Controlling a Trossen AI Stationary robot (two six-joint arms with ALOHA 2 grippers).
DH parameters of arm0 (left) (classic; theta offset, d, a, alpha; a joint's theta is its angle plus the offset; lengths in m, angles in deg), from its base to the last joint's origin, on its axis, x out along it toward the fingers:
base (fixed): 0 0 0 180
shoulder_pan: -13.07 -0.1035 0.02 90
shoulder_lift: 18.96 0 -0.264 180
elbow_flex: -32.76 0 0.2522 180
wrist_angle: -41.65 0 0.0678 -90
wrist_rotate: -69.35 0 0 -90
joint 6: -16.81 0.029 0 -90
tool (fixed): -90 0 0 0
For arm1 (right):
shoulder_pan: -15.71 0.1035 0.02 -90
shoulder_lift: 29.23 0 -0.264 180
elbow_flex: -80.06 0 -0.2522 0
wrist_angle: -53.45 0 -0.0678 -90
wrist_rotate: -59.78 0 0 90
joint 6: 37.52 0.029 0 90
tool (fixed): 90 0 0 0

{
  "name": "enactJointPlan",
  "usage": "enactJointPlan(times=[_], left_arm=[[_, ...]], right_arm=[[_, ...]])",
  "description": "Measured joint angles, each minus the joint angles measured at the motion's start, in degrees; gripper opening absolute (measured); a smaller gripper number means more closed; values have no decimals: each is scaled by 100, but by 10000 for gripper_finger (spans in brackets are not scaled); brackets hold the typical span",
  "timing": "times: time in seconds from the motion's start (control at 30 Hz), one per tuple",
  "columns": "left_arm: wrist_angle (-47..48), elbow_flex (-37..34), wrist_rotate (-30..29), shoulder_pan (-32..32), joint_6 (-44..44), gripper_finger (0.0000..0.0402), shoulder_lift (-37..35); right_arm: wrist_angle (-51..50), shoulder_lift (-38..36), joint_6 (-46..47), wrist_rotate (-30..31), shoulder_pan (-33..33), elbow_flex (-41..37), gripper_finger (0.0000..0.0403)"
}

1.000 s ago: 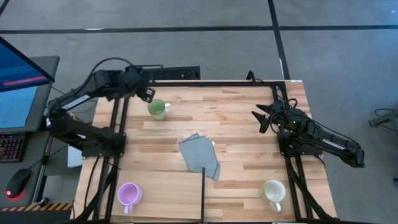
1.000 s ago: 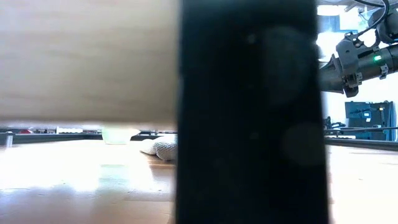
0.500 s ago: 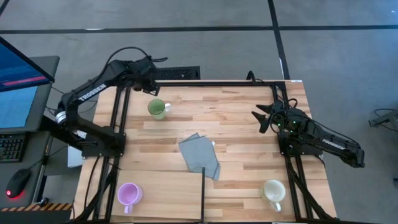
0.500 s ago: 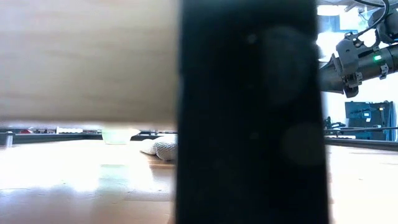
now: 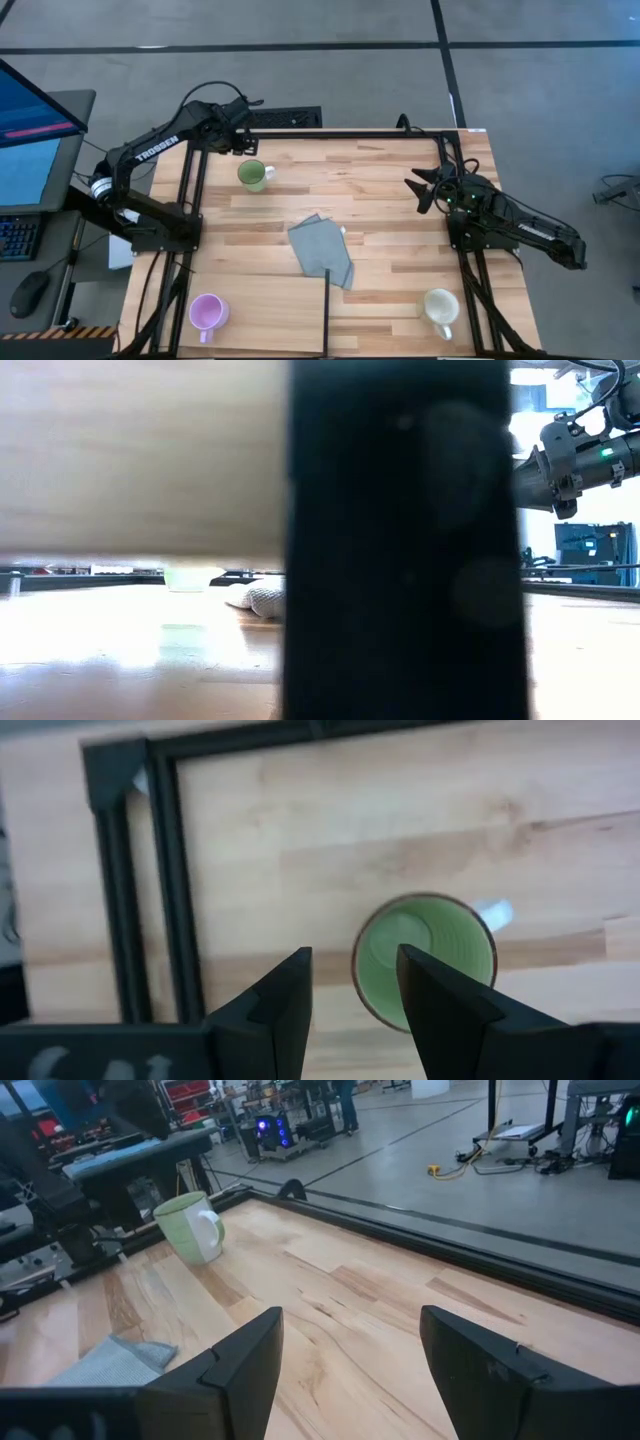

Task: Stack small to large cups/mugs on shelf
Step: Put the green mug on the shelf

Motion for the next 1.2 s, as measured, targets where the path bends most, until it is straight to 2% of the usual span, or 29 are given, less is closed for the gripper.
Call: enactJointPlan(times=[0.43, 0.67, 1.2], left_arm=[[-189, -811, 126, 276, -1589, 139, 0], [-917, -1163, 327, 447, -1821, 139, 0], [-1195, -1829, 374, 450, -2268, 139, -2]], right_arm=[[0, 0, -308, 0, 0, 0, 260], [1, -2, -354, 0, 0, 0, 260], [0, 0, -463, -2, 0, 0, 260]])
